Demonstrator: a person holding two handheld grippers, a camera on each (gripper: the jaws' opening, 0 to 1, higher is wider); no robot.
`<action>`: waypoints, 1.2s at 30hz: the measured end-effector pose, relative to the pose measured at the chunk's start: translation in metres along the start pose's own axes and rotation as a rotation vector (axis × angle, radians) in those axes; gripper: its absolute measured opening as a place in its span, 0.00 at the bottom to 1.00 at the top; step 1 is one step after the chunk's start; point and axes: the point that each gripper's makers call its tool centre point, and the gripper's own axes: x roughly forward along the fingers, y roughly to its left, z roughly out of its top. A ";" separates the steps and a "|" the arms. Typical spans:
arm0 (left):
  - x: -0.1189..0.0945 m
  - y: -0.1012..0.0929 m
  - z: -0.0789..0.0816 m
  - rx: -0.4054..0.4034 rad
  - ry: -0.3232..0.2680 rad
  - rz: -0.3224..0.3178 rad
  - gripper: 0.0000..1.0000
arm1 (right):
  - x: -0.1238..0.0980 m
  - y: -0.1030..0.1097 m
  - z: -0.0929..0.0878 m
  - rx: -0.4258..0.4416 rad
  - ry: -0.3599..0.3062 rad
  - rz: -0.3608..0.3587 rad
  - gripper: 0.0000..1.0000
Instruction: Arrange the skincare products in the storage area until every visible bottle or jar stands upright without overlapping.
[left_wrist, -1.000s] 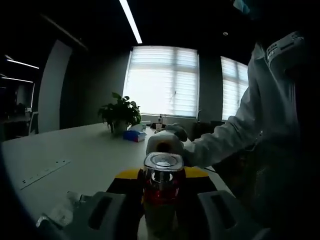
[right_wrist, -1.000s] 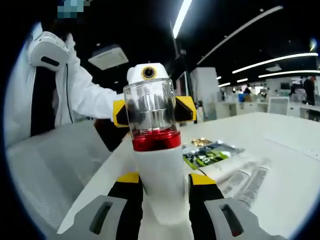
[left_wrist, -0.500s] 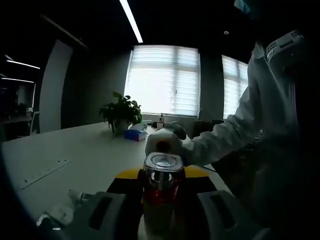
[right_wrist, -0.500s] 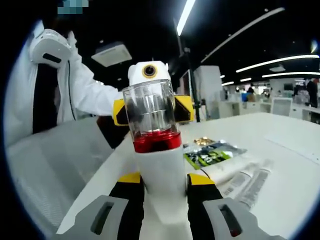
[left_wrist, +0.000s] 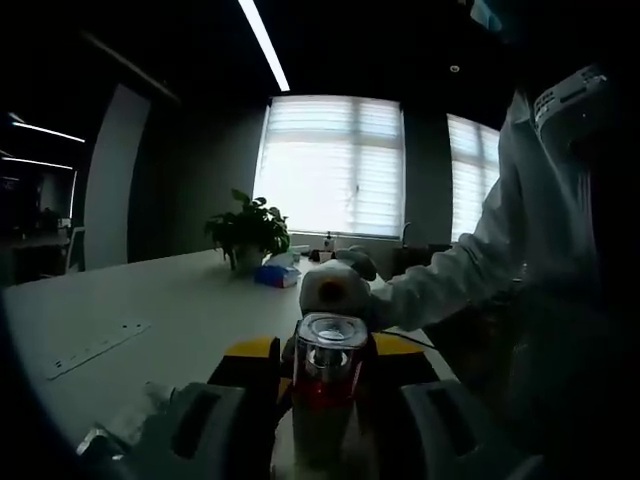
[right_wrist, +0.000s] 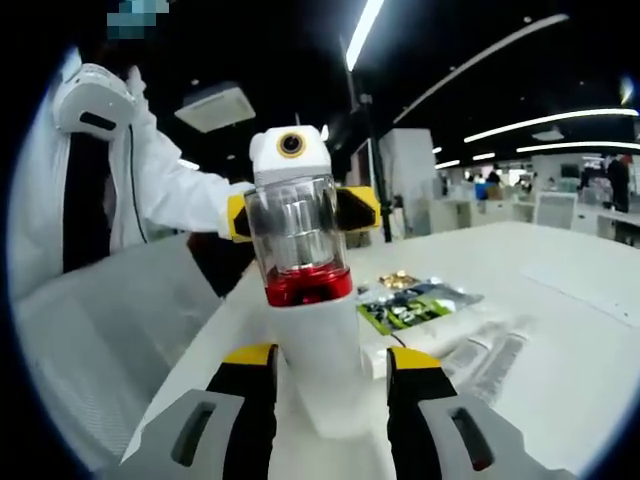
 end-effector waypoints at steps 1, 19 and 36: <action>-0.001 0.000 0.000 -0.002 0.002 0.003 0.31 | -0.001 0.000 0.000 0.000 0.002 -0.002 0.39; -0.021 0.015 0.005 0.046 0.046 0.129 0.62 | -0.014 0.006 0.015 0.002 0.020 -0.076 0.63; -0.044 0.019 -0.011 -0.007 0.148 0.252 0.87 | -0.028 -0.008 0.021 0.020 0.034 -0.181 0.97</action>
